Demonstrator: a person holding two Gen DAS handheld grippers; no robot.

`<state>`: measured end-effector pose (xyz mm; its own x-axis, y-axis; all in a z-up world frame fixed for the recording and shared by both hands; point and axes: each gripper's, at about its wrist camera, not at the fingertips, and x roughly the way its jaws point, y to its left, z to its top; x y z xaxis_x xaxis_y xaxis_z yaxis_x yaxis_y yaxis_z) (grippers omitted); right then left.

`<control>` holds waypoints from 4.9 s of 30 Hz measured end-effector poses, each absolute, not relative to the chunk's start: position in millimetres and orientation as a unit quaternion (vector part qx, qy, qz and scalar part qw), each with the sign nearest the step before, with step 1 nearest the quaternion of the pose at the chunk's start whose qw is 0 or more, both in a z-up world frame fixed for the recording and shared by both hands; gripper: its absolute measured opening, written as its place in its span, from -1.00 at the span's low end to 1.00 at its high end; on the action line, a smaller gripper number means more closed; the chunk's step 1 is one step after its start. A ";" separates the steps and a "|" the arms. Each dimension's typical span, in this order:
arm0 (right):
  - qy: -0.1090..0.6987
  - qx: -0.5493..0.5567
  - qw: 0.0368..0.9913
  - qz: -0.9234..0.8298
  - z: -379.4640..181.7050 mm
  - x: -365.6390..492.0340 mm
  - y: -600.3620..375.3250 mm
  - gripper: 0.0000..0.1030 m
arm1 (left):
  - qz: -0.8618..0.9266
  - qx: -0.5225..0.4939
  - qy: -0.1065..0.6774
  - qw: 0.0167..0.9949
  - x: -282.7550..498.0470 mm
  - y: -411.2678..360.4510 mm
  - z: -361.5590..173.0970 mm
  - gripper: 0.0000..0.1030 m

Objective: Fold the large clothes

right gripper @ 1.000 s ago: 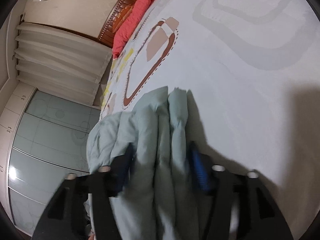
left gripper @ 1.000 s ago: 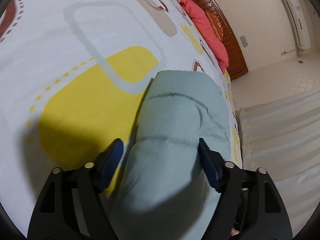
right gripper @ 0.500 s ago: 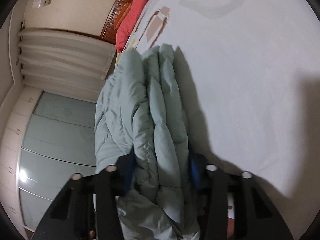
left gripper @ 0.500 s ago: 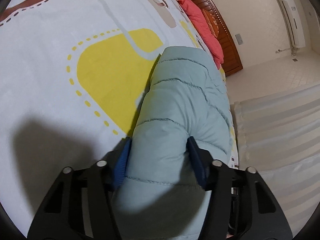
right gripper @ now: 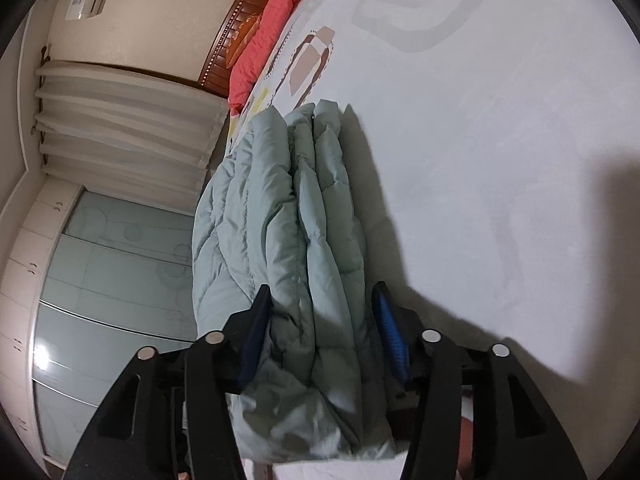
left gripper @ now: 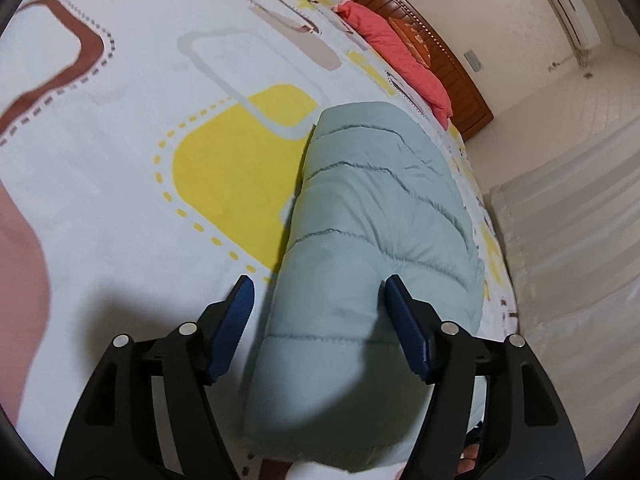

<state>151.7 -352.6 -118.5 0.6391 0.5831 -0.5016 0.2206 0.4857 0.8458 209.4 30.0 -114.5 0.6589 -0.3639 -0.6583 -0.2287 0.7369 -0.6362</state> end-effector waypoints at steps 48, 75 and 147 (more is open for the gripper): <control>0.360 0.123 0.925 0.016 7.2 50.3 -269.2 0.52 | 0.032 -0.059 0.331 0.941 78.0 -16.7 -16.0 0.85; 0.327 0.100 0.940 0.021 30.7 32.7 -248.7 0.53 | 0.022 -0.062 0.314 0.947 66.3 -24.9 0.2 0.85; 0.313 0.094 0.945 0.026 45.3 25.7 -239.2 0.53 | 0.002 -0.053 0.284 0.957 56.4 -29.1 15.2 0.96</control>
